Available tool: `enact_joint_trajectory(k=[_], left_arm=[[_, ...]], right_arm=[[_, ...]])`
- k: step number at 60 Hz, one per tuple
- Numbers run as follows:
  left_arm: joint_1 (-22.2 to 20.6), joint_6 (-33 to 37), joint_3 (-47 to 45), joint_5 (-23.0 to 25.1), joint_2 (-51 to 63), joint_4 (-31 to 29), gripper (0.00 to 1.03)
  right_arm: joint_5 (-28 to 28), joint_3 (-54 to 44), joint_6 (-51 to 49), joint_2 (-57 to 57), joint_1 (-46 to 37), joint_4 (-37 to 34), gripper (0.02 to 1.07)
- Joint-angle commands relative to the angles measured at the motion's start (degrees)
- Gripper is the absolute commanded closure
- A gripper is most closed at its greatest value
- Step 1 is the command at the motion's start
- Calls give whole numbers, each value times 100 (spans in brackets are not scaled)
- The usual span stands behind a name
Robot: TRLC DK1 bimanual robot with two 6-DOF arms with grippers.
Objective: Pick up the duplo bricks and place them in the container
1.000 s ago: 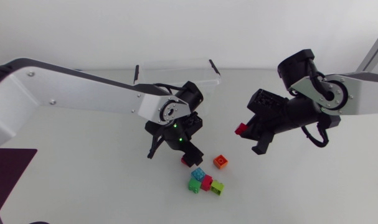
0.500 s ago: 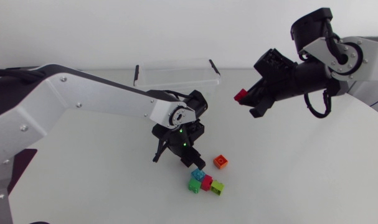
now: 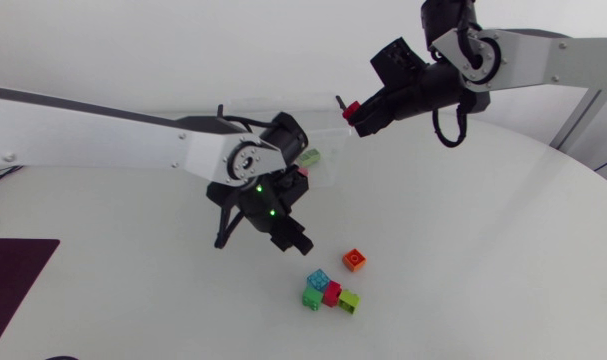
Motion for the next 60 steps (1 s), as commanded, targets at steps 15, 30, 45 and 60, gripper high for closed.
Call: enact_joint_trajectory(k=[15, 30, 45, 60], left_arm=[[466, 255, -127, 39, -1050, 214, 89], [844, 281, -4, 39, -1375, 1155, 89], [1275, 202, 304, 39, -1156, 2368, 89], [1714, 176, 928, 39, -356, 3009, 88]], right_arm=[[123, 919, 401, 952, 260, 261, 75], [510, 1455, 498, 1664, 436, 524, 61], [651, 1429, 489, 1515, 436, 612, 11], [589, -118, 401, -50, 392, 788, 10]])
